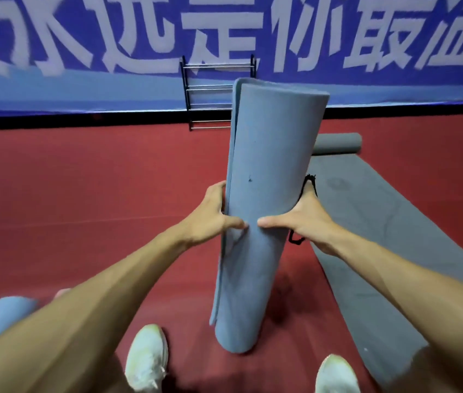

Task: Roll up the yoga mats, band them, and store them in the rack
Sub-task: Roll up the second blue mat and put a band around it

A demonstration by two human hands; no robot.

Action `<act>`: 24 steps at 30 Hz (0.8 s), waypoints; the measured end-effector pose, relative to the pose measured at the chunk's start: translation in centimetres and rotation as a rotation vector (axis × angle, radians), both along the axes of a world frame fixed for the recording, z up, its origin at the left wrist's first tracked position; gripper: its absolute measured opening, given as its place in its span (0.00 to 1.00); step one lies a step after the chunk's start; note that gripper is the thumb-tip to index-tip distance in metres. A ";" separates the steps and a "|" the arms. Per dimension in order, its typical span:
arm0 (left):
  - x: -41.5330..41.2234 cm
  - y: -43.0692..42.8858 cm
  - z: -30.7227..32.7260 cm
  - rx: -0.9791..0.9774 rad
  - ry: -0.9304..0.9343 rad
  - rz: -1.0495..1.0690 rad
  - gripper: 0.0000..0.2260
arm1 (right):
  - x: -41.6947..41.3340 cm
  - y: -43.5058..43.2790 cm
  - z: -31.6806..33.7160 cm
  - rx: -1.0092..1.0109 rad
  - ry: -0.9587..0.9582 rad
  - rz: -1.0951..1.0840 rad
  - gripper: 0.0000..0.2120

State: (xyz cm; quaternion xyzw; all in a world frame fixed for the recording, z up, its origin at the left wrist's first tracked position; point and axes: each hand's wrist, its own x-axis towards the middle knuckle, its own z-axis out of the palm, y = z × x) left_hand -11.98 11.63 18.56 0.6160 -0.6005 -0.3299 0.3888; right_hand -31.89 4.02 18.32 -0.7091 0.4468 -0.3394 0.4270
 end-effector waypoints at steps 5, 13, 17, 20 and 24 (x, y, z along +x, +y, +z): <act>1.1 2.5 0.7 0.109 0.104 0.104 0.38 | 1.6 0.3 -1.6 -0.157 0.290 0.044 0.57; 0.6 3.2 3.7 -0.249 0.197 0.311 0.47 | 3.3 3.6 -0.5 -0.204 0.364 0.075 0.46; 0.8 3.8 4.3 -0.344 0.123 0.303 0.49 | 2.6 3.4 1.1 -0.212 0.288 0.086 0.38; 0.9 3.9 4.3 -0.340 0.129 0.326 0.48 | 1.7 3.8 3.3 -0.032 -0.073 0.083 0.17; 0.2 3.8 4.6 -0.338 0.121 0.317 0.47 | 1.3 4.5 5.9 0.158 -0.447 0.039 0.12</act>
